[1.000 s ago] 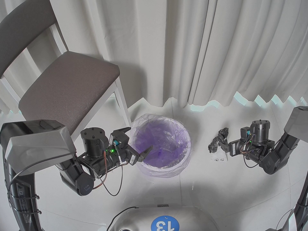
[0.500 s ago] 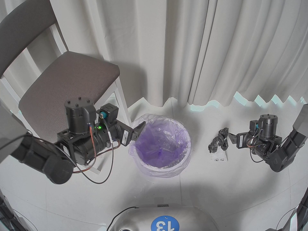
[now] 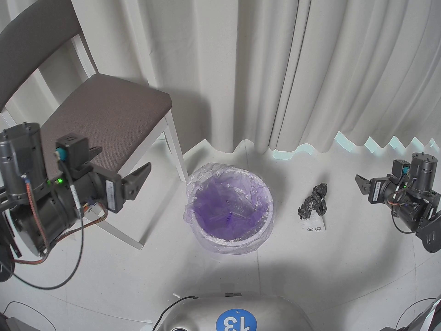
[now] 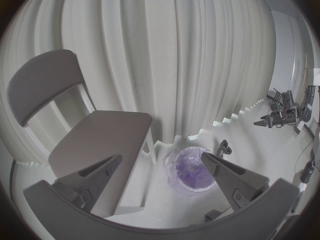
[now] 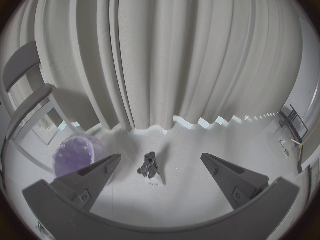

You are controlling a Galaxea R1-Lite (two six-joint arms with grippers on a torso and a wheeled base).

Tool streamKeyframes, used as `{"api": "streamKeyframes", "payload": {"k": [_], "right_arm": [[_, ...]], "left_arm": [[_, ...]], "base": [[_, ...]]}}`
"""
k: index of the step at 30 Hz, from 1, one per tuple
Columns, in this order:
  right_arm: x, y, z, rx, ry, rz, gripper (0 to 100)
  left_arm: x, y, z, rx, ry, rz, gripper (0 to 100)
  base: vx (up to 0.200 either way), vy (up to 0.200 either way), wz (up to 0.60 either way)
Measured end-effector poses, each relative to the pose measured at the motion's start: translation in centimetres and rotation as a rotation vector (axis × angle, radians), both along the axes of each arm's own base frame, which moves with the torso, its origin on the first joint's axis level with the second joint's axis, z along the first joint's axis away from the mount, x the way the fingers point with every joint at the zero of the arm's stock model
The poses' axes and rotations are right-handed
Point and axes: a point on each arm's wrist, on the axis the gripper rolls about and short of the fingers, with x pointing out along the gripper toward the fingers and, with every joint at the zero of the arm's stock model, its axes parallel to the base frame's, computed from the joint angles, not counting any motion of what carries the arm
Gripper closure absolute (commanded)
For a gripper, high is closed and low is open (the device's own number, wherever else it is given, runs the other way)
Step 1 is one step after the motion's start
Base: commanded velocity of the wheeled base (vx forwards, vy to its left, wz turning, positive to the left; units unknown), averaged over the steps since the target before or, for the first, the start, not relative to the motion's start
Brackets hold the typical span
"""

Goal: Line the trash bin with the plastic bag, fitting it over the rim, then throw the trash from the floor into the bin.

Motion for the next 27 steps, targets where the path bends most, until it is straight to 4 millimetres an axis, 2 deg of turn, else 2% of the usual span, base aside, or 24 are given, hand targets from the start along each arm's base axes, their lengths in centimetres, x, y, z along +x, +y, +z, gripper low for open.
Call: {"api": "streamKeyframes", "payload": {"k": [7, 14, 21, 27], "right_arm": [[-2.9, -0.3, 2.1, -0.005, 0.127, 0.071, 0], [-3.9, -0.2, 6.3, 0.049, 0.034, 0.209, 0], [-3.2, 0.0, 8.4, 0.078, -0.074, 0.327, 0], [-1.0, 0.3, 8.0, 0.087, -0.080, 0.329, 0]], "left_arm": [[-2.3, 2.3, 0.3, 0.021, 0.039, 0.059, 0], [-3.1, 3.6, 1.3, -0.051, 0.055, 0.010, 0], [-3.0, 4.3, 1.8, -0.156, 0.068, -0.016, 0], [-2.9, 4.5, 1.2, -0.226, 0.106, 0.015, 0]], "base": [[0.000, 0.000, 0.00], [0.000, 0.000, 0.00], [0.000, 0.000, 0.00], [0.000, 0.000, 0.00]]}}
